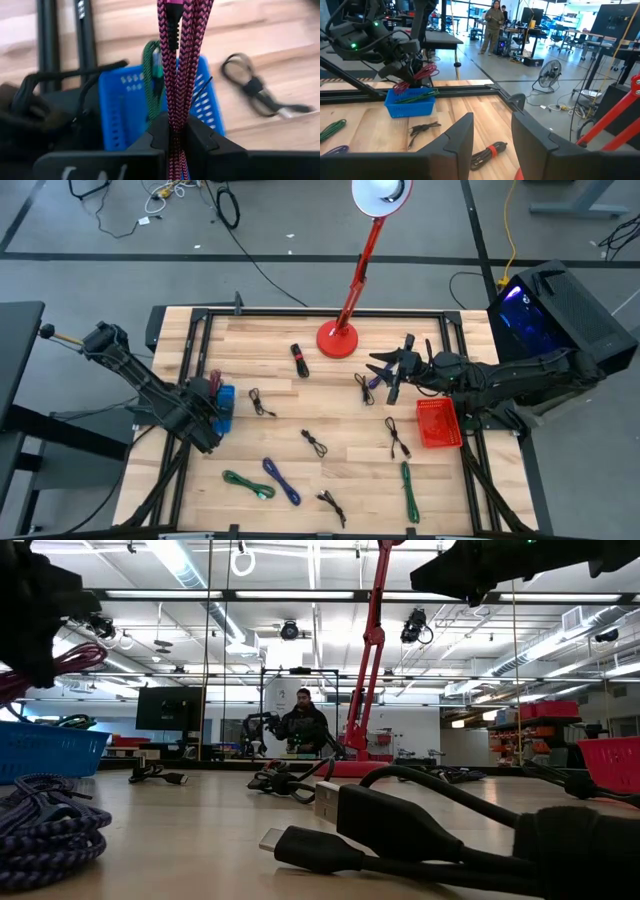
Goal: Pick & Place USB Port
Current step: Put the pink and black charger cable into the blue bin, then put the blue and black charger cable into the blue bin
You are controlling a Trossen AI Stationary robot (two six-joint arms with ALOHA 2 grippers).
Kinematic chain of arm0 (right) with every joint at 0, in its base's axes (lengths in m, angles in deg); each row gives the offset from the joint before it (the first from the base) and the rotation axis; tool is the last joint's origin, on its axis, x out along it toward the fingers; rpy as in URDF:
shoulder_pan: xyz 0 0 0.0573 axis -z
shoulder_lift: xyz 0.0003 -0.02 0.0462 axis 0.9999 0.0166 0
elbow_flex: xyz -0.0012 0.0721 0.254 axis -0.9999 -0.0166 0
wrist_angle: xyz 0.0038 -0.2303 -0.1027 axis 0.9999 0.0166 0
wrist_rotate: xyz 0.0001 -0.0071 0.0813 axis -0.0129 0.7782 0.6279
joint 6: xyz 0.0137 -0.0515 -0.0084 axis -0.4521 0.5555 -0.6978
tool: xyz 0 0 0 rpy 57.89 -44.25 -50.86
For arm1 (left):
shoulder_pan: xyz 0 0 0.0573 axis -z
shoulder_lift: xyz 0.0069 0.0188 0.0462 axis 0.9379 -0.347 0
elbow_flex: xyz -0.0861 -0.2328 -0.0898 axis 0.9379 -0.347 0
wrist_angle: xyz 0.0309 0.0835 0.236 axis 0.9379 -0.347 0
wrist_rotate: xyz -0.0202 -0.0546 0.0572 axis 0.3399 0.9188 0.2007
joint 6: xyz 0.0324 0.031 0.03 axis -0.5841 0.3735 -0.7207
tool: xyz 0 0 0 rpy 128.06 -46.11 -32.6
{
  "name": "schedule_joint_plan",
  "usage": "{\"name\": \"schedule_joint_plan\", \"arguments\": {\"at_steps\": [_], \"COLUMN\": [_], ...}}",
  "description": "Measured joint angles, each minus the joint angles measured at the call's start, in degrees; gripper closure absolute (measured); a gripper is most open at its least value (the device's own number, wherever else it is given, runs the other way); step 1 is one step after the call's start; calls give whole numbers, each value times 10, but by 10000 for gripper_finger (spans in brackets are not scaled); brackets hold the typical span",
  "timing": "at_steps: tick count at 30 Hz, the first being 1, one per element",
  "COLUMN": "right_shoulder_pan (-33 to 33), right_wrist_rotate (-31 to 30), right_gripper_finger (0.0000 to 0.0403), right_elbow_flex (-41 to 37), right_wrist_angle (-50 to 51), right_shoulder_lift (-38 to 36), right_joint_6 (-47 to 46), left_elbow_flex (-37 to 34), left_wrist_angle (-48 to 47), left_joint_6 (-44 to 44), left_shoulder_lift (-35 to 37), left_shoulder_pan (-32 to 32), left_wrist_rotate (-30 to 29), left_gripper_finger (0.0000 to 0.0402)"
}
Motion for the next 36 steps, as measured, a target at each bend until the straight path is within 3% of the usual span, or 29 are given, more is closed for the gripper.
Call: {"name": "schedule_joint_plan", "arguments": {"at_steps": [11, 28, 36], "right_shoulder_pan": [0, 0, 0], "right_wrist_rotate": [0, 0, 0], "right_gripper_finger": [270, 270, 270], "right_elbow_flex": [0, 0, 0], "right_wrist_angle": [1, 3, 3], "right_shoulder_lift": [0, 0, 0], "right_joint_6": [0, 0, 0], "left_elbow_flex": [0, -11, -11], "left_wrist_angle": [26, 52, 52], "left_joint_6": [6, 1, 2], "left_shoulder_lift": [-62, -70, -70], "left_shoulder_pan": [0, -2, -2], "left_wrist_rotate": [21, 33, 33], "left_gripper_finger": [369, 367, 258]}}
